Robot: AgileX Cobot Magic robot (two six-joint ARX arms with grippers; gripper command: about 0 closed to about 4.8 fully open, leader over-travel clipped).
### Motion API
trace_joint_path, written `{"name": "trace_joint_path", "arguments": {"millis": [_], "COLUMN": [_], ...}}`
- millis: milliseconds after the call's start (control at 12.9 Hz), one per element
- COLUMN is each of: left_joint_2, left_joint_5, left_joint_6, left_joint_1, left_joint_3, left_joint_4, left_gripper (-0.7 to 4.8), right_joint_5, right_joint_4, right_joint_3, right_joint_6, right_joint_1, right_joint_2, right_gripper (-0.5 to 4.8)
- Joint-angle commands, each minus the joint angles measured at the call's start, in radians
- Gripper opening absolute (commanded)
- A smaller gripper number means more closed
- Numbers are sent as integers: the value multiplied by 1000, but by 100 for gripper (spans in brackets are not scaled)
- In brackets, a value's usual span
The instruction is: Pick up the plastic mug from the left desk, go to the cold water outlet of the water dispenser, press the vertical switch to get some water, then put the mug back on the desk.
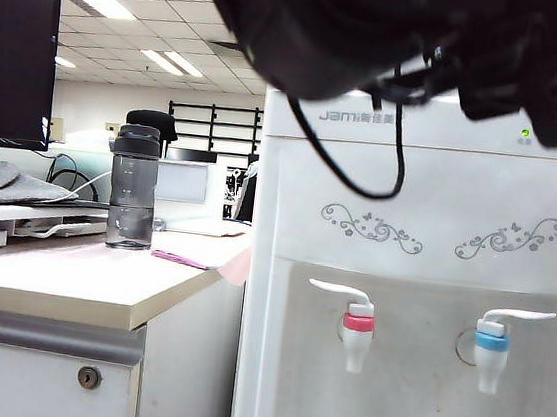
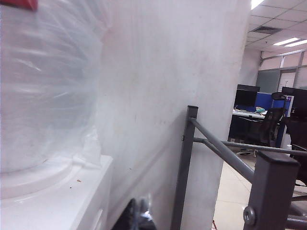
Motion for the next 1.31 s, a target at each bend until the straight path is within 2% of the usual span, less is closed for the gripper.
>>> {"name": "trace_joint_path", "arguments": {"millis": [77, 232, 309, 541, 618, 1160, 1237, 1314], "left_joint_2": [-64, -104, -186, -230, -317, -469, -592, -607], "left_joint_5": [-4, -7, -23, -30, -51, -88, -89, -88], "left_joint_6": [22, 22, 17, 25, 37, 52, 57, 57], "left_joint_1": [4, 12, 48, 81, 101, 148, 289, 315], "left_joint_3": [4, 3, -2, -3, -21, -166, -267, -285], "left_joint_4": [-18, -68, -163, -181, -299, -319, -331, -332], "left_gripper": [-5, -5, -5, -5, -5, -5, -5, -5], "right_joint_5": [5, 5, 5, 5, 5, 2, -2, -2], "right_joint_4": [11, 11, 11, 11, 10, 9, 3, 2], "right_joint_3": [4, 4, 4, 4, 4, 3, 3, 3], "right_joint_6": [-3, -3, -3, -3, -3, -3, -3, -3], "right_joint_1": [1, 1, 0, 0, 0, 2, 1, 1], "right_joint_2": [0, 0, 0, 0, 0, 0, 1, 0], "right_gripper": [-1, 0, 0, -1, -1, 0, -1, 0]}}
